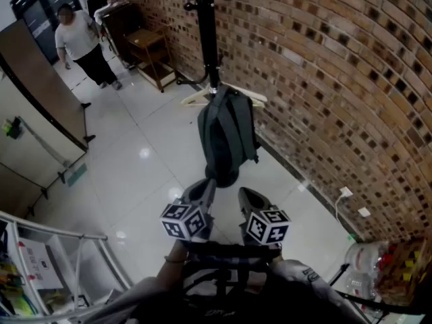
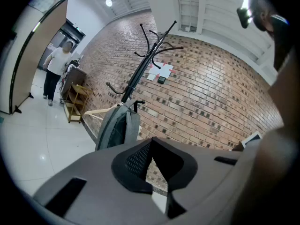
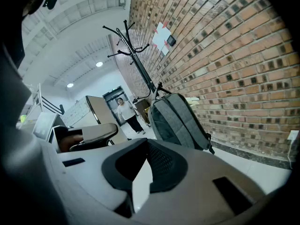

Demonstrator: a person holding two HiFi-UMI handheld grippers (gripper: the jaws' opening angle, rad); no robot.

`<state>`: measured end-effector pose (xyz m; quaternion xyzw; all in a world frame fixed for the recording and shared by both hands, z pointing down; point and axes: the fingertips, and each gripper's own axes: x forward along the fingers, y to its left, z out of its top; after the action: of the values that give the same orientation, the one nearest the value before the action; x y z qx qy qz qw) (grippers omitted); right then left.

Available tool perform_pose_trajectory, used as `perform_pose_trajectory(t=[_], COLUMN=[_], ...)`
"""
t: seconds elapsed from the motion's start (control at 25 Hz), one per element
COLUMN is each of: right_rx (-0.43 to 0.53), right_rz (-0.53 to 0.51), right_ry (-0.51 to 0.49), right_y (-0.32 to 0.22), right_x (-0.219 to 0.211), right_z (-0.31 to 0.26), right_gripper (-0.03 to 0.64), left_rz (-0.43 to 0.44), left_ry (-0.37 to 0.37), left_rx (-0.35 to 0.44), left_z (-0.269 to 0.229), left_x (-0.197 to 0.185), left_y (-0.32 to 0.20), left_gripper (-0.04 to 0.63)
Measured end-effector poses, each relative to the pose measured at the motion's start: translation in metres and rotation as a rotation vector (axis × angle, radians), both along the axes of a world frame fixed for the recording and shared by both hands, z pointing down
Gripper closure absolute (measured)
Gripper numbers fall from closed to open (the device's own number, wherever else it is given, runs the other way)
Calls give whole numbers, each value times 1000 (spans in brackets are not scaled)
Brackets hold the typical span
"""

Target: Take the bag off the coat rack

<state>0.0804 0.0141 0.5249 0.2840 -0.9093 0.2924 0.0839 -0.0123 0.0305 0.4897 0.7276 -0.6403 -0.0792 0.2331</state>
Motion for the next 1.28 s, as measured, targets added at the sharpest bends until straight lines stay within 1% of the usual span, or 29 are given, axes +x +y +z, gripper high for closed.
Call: perform_pose_trajectory(t=[0.16,0.28,0.52,0.6,0.72,0.84,1.0,1.12,1.28], right_rx=[-7,-13,-19,-20,-16,-11,-7,-5,3], right_rz=[16,36,61,73,91,105,118,142,180], right_ry=[-3,-14,-17,-16,-6,10,8,8,28], right_y=[-11,-17,-34,-41,-55,-71,-98,-115,-134], right_x=[13,20,26,25,21,10,-14,-31,-50], right_z=[4,4,6,7,8,9,6,-4,-11], right_gripper=[607,607,607,607,607,607,607,607,607], left_rz=[55,57,24,44,101,112,125,172,298], left_ry=[11,26,-18,-17,5,9,8,16,44], left_rx=[8,26,67,86,95,95,104,107,85], left_z=[-2,-8,-23,-29,-33,-36,-45,-52,-56], left_x=[11,10,-14,-21,-28,-46,-76,-94,-107], left_y=[-3,-6,-27,-38,-58,-79,-113,-140,-170], left_gripper=[588,588,588,588,588,588,588,588,586])
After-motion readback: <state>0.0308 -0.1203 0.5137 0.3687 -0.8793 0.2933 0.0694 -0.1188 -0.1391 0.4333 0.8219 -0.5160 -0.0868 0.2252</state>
